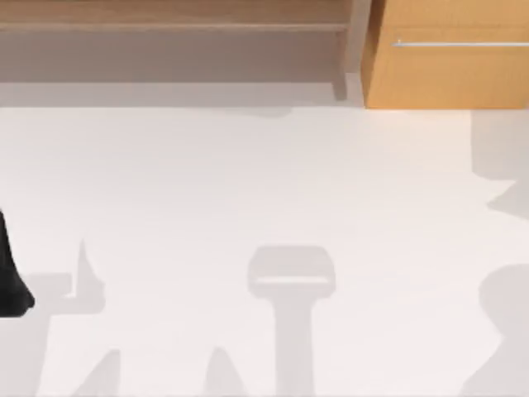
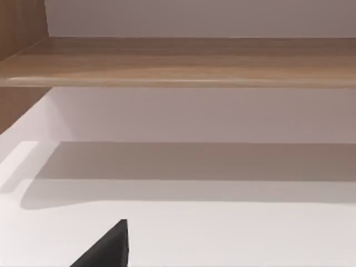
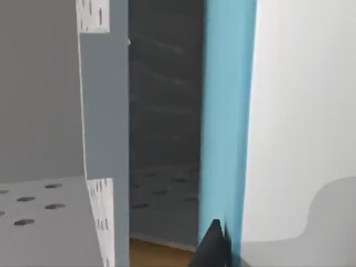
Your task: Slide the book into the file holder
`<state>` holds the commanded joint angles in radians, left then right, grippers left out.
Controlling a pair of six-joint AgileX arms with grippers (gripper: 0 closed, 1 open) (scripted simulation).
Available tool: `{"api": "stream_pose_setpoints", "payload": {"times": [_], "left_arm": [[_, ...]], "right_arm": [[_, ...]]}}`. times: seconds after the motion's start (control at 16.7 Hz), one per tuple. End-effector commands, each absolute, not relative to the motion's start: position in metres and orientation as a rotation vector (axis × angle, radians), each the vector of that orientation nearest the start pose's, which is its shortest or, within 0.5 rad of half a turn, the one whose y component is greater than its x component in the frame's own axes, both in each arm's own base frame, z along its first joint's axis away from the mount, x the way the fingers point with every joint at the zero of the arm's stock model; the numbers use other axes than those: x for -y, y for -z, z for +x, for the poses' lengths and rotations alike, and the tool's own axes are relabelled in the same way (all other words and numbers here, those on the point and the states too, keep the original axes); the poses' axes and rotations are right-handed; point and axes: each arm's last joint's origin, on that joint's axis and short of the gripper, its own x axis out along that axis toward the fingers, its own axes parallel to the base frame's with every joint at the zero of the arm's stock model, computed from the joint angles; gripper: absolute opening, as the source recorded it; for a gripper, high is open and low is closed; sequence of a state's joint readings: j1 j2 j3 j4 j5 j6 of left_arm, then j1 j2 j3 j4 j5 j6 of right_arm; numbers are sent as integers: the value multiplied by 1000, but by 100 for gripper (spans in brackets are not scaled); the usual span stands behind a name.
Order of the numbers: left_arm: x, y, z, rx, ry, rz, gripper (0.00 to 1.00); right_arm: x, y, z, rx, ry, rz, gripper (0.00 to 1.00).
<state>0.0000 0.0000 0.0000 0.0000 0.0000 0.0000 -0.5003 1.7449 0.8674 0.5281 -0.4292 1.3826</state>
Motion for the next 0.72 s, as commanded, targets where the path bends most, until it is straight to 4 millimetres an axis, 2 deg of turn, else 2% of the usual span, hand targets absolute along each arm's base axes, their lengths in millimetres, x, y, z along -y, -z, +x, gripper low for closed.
{"api": "stream_pose_setpoints", "payload": {"times": [0.12, 0.3, 0.72], "left_arm": [[1, -160, 106, 0, 0, 0, 100], [1, -160, 106, 0, 0, 0, 100], [1, -160, 106, 0, 0, 0, 100]], "right_arm": [[172, -164, 333, -203, 248, 1544, 0], [177, -153, 340, -188, 224, 1560, 0], [175, -152, 341, -191, 221, 1561, 0]]}}
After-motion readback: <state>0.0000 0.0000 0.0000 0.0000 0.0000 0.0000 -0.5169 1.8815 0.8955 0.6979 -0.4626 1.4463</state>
